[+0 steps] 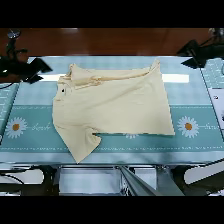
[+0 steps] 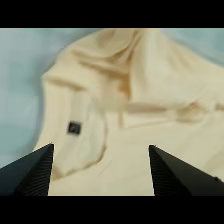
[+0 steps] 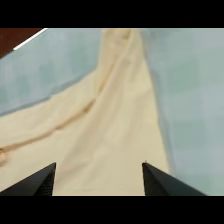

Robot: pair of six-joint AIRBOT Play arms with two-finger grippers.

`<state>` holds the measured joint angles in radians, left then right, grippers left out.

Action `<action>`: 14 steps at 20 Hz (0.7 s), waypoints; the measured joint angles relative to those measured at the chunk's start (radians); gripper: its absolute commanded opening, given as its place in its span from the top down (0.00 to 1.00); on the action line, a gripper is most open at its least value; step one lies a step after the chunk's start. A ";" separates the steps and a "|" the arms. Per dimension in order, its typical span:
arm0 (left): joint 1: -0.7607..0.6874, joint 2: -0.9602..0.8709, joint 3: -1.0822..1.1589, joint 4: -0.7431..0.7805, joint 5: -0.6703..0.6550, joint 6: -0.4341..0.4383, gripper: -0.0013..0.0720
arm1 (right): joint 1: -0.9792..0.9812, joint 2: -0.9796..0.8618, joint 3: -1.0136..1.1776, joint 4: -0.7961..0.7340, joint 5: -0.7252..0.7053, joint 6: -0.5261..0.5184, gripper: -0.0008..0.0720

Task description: Fold the shirts.

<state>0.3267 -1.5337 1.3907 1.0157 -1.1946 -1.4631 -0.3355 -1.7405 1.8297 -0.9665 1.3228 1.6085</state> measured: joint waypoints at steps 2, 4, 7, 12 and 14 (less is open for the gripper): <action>0.087 0.054 -0.079 0.020 -0.130 0.027 0.02 | -0.047 0.089 -0.070 -0.152 0.055 0.021 0.14; 0.143 0.162 -0.230 0.046 -0.166 0.043 0.02 | -0.083 0.210 -0.212 -0.317 0.061 0.070 0.14; 0.183 0.357 -0.528 0.066 -0.091 0.049 0.02 | -0.129 0.431 -0.527 -0.387 -0.022 0.109 0.14; 0.206 0.516 -0.911 -0.098 0.040 0.122 0.02 | -0.159 0.747 -1.017 -0.196 -0.156 -0.011 0.14; 0.205 0.534 -0.977 -0.151 0.096 0.163 0.02 | -0.163 0.817 -1.126 -0.137 -0.167 -0.061 0.14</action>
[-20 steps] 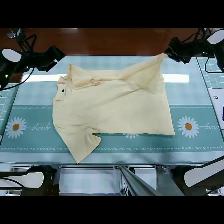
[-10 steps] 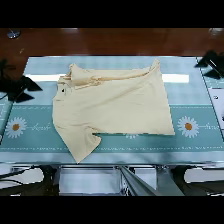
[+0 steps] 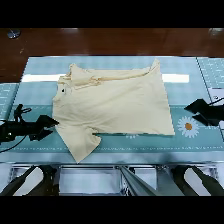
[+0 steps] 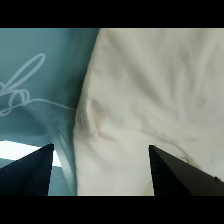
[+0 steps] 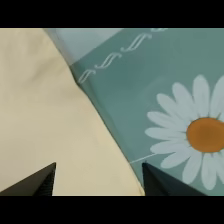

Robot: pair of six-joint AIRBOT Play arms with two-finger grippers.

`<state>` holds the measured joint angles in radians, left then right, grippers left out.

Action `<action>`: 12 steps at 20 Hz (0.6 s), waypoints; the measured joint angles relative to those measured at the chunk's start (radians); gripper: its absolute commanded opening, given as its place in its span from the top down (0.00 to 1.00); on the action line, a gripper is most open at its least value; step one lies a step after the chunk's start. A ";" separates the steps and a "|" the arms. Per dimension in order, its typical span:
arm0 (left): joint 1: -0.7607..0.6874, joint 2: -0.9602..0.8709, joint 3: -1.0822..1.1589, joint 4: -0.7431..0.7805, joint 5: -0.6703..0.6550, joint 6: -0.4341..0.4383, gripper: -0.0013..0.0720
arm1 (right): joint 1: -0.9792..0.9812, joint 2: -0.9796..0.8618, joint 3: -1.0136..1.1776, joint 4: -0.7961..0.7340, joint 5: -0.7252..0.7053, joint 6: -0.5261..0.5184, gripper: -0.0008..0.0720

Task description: Fold the shirts.

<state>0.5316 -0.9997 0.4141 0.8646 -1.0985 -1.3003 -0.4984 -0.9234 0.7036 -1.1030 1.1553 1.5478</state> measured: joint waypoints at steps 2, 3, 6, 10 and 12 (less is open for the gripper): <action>-0.009 0.010 -0.034 -0.050 0.038 0.026 0.03 | -0.002 0.040 -0.067 0.031 0.001 -0.031 0.14; -0.018 0.011 -0.045 -0.076 0.064 0.040 0.03 | -0.002 0.053 -0.089 0.043 0.002 -0.041 0.14; -0.082 -0.014 -0.062 -0.157 0.106 0.095 0.03 | -0.003 0.072 -0.124 0.064 0.003 -0.053 0.14; -0.190 -0.063 -0.060 -0.163 0.124 0.181 0.96 | -0.049 0.079 -0.129 0.060 -0.019 -0.039 0.14; -0.208 -0.072 -0.033 -0.190 0.117 0.205 0.96 | -0.109 0.081 -0.126 0.039 -0.017 -0.029 0.14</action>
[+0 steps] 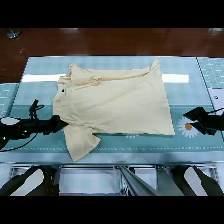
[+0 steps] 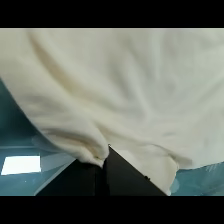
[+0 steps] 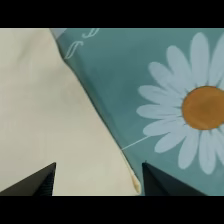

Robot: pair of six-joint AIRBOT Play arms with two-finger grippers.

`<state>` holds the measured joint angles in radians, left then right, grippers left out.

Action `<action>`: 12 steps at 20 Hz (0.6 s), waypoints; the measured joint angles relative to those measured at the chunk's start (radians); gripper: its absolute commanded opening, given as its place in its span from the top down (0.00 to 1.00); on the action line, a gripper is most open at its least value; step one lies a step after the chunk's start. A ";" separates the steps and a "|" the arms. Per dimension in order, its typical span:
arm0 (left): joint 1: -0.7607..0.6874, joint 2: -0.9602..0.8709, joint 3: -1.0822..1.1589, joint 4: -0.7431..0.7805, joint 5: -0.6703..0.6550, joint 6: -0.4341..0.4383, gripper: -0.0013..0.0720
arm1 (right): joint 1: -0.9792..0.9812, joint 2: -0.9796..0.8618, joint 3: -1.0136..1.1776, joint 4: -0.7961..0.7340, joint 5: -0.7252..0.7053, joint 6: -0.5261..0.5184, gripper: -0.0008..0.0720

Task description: Fold the shirts.

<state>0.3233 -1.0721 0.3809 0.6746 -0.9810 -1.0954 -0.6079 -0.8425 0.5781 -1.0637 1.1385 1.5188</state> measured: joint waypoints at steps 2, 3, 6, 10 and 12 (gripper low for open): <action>-0.008 -0.004 0.035 -0.010 -0.016 0.016 0.96 | -0.042 0.001 -0.007 -0.058 0.034 0.017 0.14; -0.010 -0.005 0.053 -0.010 -0.033 0.020 0.96 | -0.050 0.001 -0.020 -0.081 0.055 0.024 0.14; -0.014 -0.007 0.086 -0.017 -0.052 0.029 0.96 | -0.029 0.000 -0.081 -0.098 0.105 0.034 0.14; -0.017 -0.008 0.101 -0.020 -0.063 0.034 0.96 | 0.071 -0.053 -0.126 -0.086 0.121 0.013 0.14; -0.018 -0.008 0.103 -0.021 -0.065 0.034 0.96 | 0.117 -0.102 -0.131 -0.057 0.088 0.002 0.14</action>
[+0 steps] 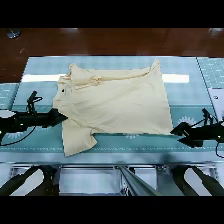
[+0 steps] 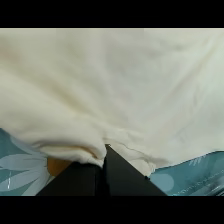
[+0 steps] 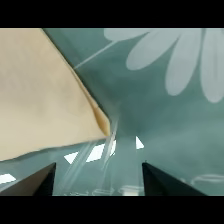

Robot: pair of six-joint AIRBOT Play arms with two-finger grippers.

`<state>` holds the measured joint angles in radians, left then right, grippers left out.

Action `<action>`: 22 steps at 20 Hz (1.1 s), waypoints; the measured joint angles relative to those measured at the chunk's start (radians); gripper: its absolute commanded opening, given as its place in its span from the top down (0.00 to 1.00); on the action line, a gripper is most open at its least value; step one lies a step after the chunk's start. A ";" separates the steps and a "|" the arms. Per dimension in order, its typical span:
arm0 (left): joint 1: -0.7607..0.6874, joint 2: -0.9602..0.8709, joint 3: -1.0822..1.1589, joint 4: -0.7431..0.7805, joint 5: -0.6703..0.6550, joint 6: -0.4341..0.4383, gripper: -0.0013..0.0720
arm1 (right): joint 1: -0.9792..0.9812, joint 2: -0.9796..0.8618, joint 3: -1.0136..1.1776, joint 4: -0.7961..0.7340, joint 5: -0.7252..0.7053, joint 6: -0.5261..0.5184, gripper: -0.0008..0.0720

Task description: Fold the shirts.

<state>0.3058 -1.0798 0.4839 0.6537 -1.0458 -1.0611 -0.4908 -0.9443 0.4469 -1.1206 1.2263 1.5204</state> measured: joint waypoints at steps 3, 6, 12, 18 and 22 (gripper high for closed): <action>0.000 0.000 0.002 0.000 -0.001 0.000 0.96 | 0.038 -0.076 0.014 0.080 -0.082 -0.021 0.14; 0.000 0.000 0.002 0.000 -0.002 -0.005 0.96 | 0.077 -0.151 0.039 0.190 -0.129 -0.063 0.19; 0.000 0.004 0.037 0.001 -0.051 -0.031 0.96 | 0.187 -0.223 0.148 0.241 -0.173 -0.112 0.95; 0.005 0.071 0.452 -0.008 -0.124 -0.089 0.96 | 0.215 -0.195 0.654 0.186 -0.101 -0.078 0.95; 0.005 0.089 0.872 -0.011 -0.133 -0.190 0.96 | 0.219 -0.189 1.147 0.140 -0.052 -0.010 0.95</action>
<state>0.3111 -0.9905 1.3560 0.6430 -1.1786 -1.2514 -0.2714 -1.1336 1.5936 -0.9810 1.1744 1.5105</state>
